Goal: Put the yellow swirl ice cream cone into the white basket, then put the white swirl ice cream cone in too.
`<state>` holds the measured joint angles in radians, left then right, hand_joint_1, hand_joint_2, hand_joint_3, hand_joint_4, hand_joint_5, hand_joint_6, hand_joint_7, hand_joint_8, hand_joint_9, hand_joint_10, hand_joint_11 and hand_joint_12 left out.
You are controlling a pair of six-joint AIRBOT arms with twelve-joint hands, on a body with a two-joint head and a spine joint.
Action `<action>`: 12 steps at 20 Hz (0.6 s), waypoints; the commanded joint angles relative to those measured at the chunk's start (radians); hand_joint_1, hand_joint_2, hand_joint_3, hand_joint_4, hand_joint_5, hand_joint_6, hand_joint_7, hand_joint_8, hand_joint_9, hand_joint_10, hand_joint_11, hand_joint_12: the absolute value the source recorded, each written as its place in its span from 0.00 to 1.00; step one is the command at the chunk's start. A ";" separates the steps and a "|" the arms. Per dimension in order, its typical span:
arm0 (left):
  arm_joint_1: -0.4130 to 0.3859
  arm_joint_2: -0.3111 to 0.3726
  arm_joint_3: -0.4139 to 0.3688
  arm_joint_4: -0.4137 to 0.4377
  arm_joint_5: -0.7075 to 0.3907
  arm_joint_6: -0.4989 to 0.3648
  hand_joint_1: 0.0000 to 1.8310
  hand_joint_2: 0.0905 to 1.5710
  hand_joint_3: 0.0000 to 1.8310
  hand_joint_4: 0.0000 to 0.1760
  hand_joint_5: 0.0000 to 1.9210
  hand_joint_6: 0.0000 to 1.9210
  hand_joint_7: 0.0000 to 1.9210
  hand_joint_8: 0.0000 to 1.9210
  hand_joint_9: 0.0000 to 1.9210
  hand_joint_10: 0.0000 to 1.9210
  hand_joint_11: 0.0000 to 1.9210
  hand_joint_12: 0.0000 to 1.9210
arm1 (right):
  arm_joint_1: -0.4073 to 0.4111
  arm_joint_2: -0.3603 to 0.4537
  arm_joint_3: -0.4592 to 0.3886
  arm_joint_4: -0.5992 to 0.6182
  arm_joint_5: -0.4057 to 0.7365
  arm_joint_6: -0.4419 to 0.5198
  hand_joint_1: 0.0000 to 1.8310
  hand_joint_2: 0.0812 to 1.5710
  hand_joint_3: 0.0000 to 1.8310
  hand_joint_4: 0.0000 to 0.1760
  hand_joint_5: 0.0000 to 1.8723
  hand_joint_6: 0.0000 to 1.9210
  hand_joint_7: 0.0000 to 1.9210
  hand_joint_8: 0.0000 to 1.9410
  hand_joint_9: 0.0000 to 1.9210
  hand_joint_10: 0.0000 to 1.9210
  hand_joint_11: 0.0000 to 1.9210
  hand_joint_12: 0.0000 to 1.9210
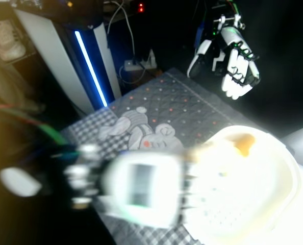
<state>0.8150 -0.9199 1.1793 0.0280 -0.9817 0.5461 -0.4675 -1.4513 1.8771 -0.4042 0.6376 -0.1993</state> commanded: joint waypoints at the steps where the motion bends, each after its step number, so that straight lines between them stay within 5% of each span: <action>1: -0.020 -0.009 0.005 -0.019 -0.110 -0.010 0.49 0.54 0.00 0.00 0.27 0.00 0.29 0.00 0.28 0.00 0.01 0.70 | 0.023 -0.012 0.021 0.018 0.028 0.005 0.70 0.64 0.00 0.00 0.59 0.31 0.63 0.38 0.66 0.19 0.45 0.69; 2: -0.025 -0.014 0.009 -0.016 -0.108 -0.011 0.48 0.54 0.00 0.00 0.27 0.00 0.29 0.00 0.28 0.00 0.01 0.69 | 0.035 -0.027 0.038 0.001 0.002 0.004 0.70 0.67 0.00 0.00 0.52 0.42 0.61 0.42 0.60 0.16 0.34 0.69; 3: -0.028 -0.018 0.012 -0.012 -0.107 -0.012 0.48 0.54 0.00 0.00 0.27 0.00 0.30 0.00 0.28 0.00 0.02 0.69 | 0.044 -0.038 0.054 -0.011 -0.019 0.004 0.54 0.59 0.00 0.00 0.33 0.14 0.40 0.16 0.43 0.06 0.21 0.59; 4: -0.030 -0.021 0.014 -0.010 -0.105 -0.013 0.47 0.54 0.00 0.00 0.27 0.00 0.29 0.00 0.28 0.00 0.02 0.69 | 0.048 -0.044 0.064 -0.016 -0.028 0.004 0.44 0.54 0.00 0.52 0.15 0.04 0.18 0.04 0.22 0.01 0.06 0.52; 6: -0.033 -0.023 0.016 -0.008 -0.106 -0.013 0.48 0.53 0.00 0.00 0.27 0.00 0.30 0.00 0.29 0.00 0.03 0.70 | 0.050 -0.043 0.066 -0.021 -0.027 0.005 0.36 0.50 0.00 0.95 0.02 0.00 0.03 0.01 0.05 0.01 0.00 0.29; 10: -0.014 -0.014 0.006 -0.029 -0.153 -0.020 0.47 0.53 0.00 0.00 0.26 0.00 0.29 0.00 0.30 0.00 0.04 0.73 | 0.050 0.018 -0.013 0.006 0.086 0.031 0.29 0.46 0.00 1.00 0.00 0.00 0.00 0.00 0.00 0.00 0.00 0.02; 12: 0.002 0.002 -0.014 -0.040 -0.190 -0.021 0.48 0.53 0.00 0.00 0.24 0.00 0.28 0.00 0.28 0.00 0.04 0.73 | 0.050 0.092 -0.121 0.060 0.212 0.031 0.29 0.43 0.00 1.00 0.00 0.00 0.00 0.00 0.00 0.00 0.00 0.00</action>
<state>0.8299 -0.9195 1.1591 0.0154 -1.0359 0.5339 -0.4290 -1.3430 1.7294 -0.3855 0.6910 -0.1795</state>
